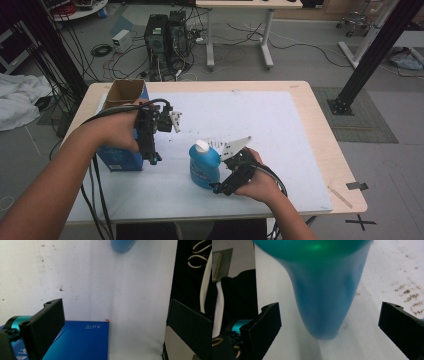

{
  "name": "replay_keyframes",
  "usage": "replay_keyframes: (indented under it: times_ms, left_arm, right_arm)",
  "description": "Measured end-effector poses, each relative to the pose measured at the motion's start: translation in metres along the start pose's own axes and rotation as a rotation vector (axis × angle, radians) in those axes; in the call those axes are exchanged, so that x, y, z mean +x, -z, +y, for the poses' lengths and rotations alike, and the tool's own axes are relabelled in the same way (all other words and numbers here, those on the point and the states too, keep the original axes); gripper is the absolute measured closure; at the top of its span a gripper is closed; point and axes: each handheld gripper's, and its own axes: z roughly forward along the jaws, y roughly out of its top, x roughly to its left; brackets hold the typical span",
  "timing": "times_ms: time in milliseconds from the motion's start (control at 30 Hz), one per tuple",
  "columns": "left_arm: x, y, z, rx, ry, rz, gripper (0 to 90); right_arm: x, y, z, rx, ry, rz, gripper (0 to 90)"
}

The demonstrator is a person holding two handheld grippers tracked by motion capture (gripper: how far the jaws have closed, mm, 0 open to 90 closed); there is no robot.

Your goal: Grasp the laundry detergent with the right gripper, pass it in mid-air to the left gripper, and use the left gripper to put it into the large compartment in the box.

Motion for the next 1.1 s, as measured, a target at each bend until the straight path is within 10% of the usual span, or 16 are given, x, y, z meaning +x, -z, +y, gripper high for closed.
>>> replay_keyframes:
  times_ms: [1100]
  left_arm:
    - [-0.002,-0.005,-0.005,-0.004,-0.002,-0.007,1.8]
  right_arm:
    - [0.001,-0.024,-0.005,-0.190,-0.010,-0.045,12.3]
